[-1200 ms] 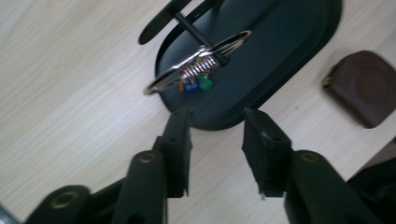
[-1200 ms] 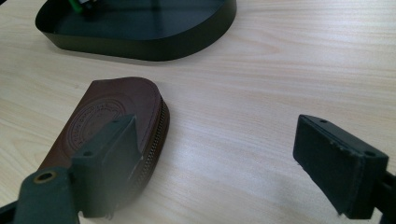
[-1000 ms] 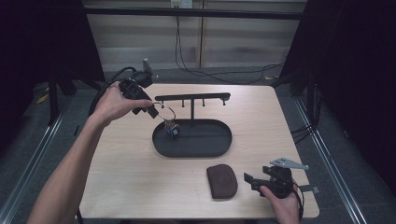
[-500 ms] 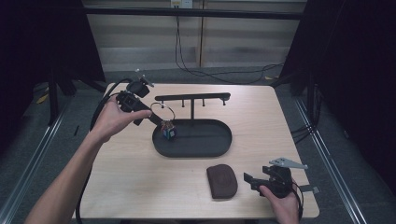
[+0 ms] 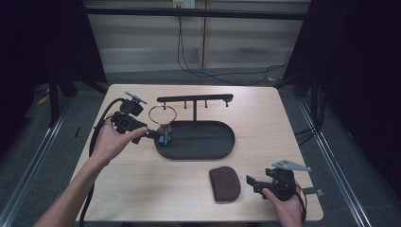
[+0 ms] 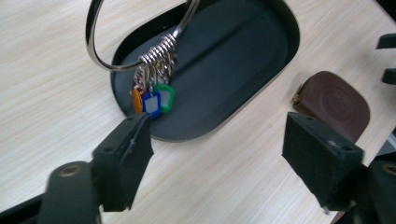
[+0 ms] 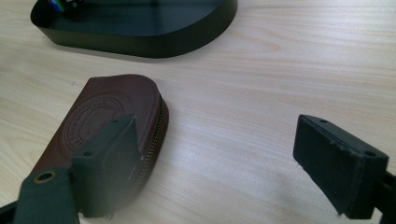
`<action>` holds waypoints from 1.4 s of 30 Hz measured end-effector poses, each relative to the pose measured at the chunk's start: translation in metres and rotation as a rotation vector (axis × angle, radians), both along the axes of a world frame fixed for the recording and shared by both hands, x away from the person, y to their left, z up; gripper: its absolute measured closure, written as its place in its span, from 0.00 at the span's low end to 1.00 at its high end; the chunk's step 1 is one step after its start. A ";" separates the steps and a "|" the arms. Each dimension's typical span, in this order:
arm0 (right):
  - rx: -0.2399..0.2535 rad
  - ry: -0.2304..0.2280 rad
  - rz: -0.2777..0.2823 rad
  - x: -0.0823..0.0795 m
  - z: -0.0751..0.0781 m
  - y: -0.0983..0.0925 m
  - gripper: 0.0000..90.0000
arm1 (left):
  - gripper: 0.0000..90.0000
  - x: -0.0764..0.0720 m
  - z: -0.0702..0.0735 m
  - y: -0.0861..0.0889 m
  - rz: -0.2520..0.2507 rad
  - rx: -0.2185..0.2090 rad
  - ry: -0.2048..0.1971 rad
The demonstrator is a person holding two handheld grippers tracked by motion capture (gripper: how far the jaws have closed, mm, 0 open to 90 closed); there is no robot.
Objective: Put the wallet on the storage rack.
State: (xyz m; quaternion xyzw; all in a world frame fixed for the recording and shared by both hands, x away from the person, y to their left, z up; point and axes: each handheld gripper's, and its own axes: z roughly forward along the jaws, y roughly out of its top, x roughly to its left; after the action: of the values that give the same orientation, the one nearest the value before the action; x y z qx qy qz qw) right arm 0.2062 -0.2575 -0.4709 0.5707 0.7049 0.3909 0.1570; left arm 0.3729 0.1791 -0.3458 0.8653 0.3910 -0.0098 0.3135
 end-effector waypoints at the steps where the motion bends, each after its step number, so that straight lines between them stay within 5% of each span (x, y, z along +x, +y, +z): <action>1: 0.001 0.001 -0.001 0.000 0.000 0.000 0.16 | 0.27 -0.002 -0.003 0.002 0.012 -0.011 -0.007; 8: 0.000 0.005 -0.006 -0.001 0.000 0.000 0.16 | 0.22 -0.013 -0.020 0.018 0.002 -0.023 0.014; 11: 0.001 0.005 -0.007 -0.001 0.000 0.000 0.16 | 0.22 -0.025 -0.031 0.025 -0.004 -0.062 -0.002; 23: 0.000 0.021 -0.005 0.000 -0.001 0.002 0.16 | 0.23 -0.064 -0.066 0.056 0.026 -0.101 -0.081; 25: 0.000 0.023 -0.004 0.000 -0.001 0.002 0.16 | 0.28 -0.070 -0.072 0.064 0.064 -0.126 -0.116; 32: 0.012 0.034 -0.009 0.001 -0.002 0.005 0.17 | 0.29 -0.086 -0.092 0.071 0.066 -0.153 -0.143; 37: 0.025 0.028 -0.013 0.000 0.000 0.005 0.18 | 0.28 -0.101 -0.102 0.075 0.067 -0.230 -0.153; 42: -0.006 0.044 -0.016 0.001 -0.002 0.007 0.19 | 0.27 -0.118 -0.107 0.082 0.073 -0.241 -0.170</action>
State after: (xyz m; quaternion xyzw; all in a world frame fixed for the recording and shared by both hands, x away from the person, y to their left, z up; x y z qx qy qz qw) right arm 0.2075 -0.2508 -0.4726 0.5841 0.7048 0.3751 0.1462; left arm 0.2553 0.2615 -0.4528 0.8043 0.3900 0.0279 0.4474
